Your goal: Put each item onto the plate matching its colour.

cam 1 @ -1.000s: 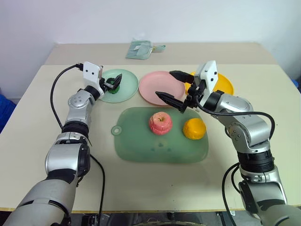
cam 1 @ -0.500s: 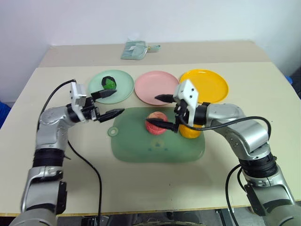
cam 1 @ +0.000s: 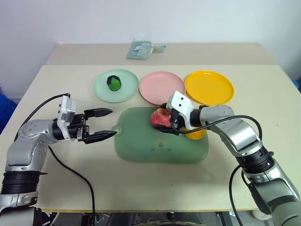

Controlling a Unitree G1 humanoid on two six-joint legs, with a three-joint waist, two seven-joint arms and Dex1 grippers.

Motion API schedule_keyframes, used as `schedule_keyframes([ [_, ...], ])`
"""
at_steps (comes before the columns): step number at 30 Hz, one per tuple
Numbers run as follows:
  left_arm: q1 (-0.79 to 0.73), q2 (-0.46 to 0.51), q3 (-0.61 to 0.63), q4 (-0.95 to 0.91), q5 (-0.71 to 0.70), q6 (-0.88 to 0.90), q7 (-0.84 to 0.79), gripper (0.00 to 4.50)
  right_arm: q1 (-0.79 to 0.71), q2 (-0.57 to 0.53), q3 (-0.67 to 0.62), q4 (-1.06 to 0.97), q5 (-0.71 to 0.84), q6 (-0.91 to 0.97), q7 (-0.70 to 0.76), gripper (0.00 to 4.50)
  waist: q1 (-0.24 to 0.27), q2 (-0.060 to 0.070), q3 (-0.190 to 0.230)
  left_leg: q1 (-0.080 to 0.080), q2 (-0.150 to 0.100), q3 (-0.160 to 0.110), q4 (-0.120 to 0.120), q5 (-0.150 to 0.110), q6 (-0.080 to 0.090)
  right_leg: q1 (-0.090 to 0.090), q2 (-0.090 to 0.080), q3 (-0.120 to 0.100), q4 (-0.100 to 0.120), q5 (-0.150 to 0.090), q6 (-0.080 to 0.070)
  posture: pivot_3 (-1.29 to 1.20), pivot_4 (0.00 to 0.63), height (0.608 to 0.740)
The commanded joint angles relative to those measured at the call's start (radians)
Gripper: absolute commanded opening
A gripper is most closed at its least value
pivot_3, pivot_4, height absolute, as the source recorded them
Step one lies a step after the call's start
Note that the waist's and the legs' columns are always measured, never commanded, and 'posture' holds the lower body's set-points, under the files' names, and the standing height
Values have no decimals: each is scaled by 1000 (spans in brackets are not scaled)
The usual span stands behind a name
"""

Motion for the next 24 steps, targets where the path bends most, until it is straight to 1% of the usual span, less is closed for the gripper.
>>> schedule_keyframes([
  [1, -1, -1, 28, -31, -17, -11, 8, 4459, -18, 12, -18, -11, -1, -22, 18, 4500, -1, 0, 0, 0, 0, 0, 0, 1, -1, 0, 0, 0, 0, 0, 0, 0, 150, 738],
  [5, -4, -6, 25, -27, -12, -19, 13, 4459, -23, 12, -36, -2, 2, -22, 31, 4500, -2, 0, 0, 0, 0, 0, -1, 2, -3, 0, 0, 0, 0, 0, 0, 0, 150, 738],
  [9, -13, -18, 18, -18, -3, -36, 19, 4459, 3, -27, 22, 28, -70, -52, 51, 4500, 1, 0, 0, 0, 0, 0, -1, 2, -3, 0, 0, 0, 0, 0, 0, 0, 150, 738],
  [13, -19, -23, 16, -12, 1, -48, 22, 4459, 1, -24, 28, 38, -97, -64, 56, 4500, 0, 0, 0, 1, 0, 0, -1, 2, -3, 1, 0, 0, 0, 0, 0, 0, 150, 738],
  [17, -25, -24, 16, -6, 2, -56, 25, 4500, -17, -1, -12, 27, -66, -36, 58, 3339, 0, 0, 0, 1, 0, 0, -1, 2, -3, 1, 0, 0, 0, 0, 0, 0, 150, 738],
  [18, -25, -24, 16, -4, 1, -58, 25, 4500, -20, -2, -14, 19, -64, -35, 62, 3170, -1, 0, 0, 1, 0, 0, -1, 2, -3, 1, 0, 0, 0, 0, 0, 0, 150, 738],
  [22, -28, -27, 17, -4, -3, -57, 29, 4500, -24, 16, -38, -2, -41, -19, 64, 3170, -1, 0, 0, 1, 0, 0, -1, 2, -3, 1, 0, 0, 0, 0, 0, 0, 150, 738],
  [24, -30, -34, 23, -4, -3, -61, 41, 4500, -37, 45, -77, -6, -7, -6, 54, 3170, -1, 0, 0, 1, 0, 0, -1, 2, -3, 1, 0, 0, 0, 0, 0, 0, 150, 738],
])
